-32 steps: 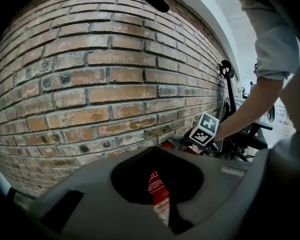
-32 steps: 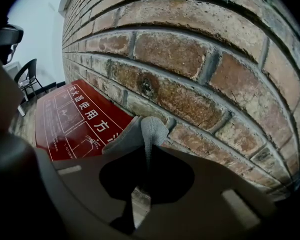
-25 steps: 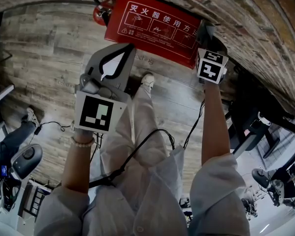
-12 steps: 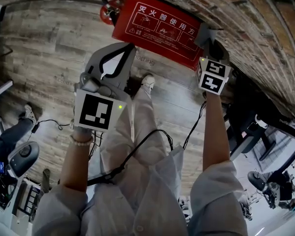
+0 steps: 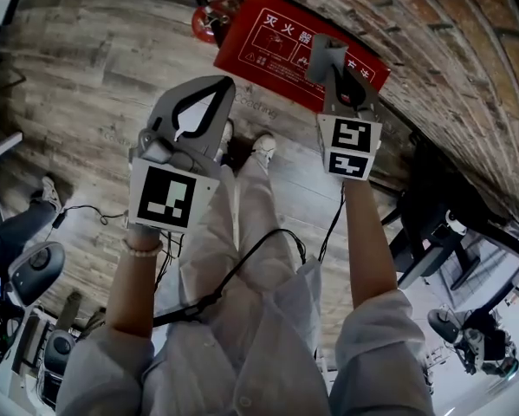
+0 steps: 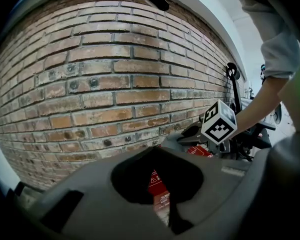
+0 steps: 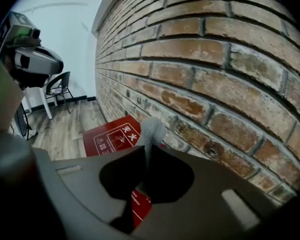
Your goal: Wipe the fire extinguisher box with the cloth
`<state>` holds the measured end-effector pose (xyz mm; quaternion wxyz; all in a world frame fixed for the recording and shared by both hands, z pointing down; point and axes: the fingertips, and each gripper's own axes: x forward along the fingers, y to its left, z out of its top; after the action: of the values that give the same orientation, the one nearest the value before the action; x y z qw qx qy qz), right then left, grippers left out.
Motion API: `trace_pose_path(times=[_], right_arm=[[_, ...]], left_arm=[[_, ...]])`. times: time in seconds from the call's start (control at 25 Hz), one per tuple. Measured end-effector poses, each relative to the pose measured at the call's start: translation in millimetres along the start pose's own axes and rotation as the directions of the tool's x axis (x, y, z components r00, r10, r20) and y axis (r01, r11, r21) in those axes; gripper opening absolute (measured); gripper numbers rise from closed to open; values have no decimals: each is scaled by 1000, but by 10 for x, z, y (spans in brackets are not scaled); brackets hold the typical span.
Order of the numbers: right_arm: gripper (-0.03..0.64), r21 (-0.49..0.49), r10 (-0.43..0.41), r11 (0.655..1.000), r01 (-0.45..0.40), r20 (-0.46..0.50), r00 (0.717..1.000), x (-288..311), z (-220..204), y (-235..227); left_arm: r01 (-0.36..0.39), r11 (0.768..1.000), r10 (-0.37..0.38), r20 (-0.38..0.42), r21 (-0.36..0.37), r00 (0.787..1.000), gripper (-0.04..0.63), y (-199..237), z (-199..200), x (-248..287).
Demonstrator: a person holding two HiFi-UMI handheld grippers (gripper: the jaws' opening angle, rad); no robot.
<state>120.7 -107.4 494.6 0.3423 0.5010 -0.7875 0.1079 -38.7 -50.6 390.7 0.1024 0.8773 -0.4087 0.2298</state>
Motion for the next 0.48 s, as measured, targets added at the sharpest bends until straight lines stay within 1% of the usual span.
trace_pose_path(times=[0.2, 0.48], right_arm=[[25, -23, 113, 993, -113, 23, 993, 153, 191, 565], [25, -44, 240, 970, -239, 25, 970, 308, 344, 1256]], left_arm=[[-17, 1000, 16, -11, -8, 1000, -3, 114, -73, -89], [-41, 999, 40, -19, -23, 999, -3, 280, -150, -173]])
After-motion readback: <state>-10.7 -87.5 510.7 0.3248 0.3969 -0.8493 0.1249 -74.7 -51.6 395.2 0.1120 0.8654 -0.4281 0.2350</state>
